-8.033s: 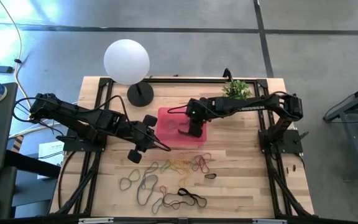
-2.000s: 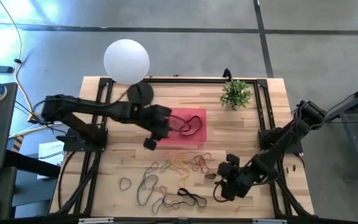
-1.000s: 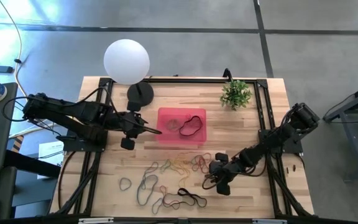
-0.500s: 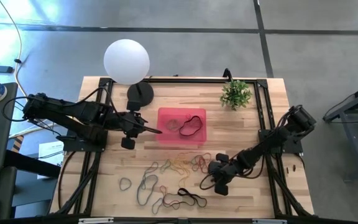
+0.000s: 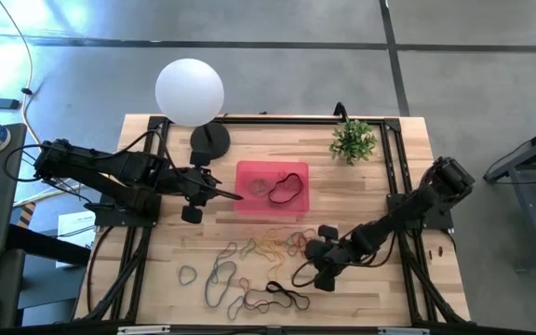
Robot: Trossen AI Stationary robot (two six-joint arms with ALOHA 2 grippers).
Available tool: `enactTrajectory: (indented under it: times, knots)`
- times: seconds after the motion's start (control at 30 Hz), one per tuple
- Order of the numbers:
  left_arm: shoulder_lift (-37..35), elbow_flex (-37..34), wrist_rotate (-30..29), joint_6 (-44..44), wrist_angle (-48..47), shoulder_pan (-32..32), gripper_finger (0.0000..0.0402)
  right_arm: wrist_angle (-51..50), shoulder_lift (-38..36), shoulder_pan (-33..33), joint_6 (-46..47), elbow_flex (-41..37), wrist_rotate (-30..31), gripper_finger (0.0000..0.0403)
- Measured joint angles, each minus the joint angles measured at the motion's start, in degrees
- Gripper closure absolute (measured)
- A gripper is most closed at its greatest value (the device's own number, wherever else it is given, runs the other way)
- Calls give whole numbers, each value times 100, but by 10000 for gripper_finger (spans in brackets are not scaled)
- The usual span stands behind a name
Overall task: Pick and place rubber bands into bin
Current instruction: Put the black rubber band into the red bin
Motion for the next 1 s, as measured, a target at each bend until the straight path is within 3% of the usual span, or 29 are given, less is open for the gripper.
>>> enactTrajectory:
  times: [0.17,0.37,0.77,1.0]
  knots:
    - [2,0,0,0,19,0,273,-935,-230,-431,-771,551,485,398]
    - [2,0,-16,0,180,0,273,-1071,-379,-1448,-1763,760,514,399]
    - [2,0,28,-57,239,0,273,-510,-191,-3801,-2573,757,-785,399]
    - [2,0,18,-54,237,0,273,-364,-21,-4458,-2601,755,-1756,345]
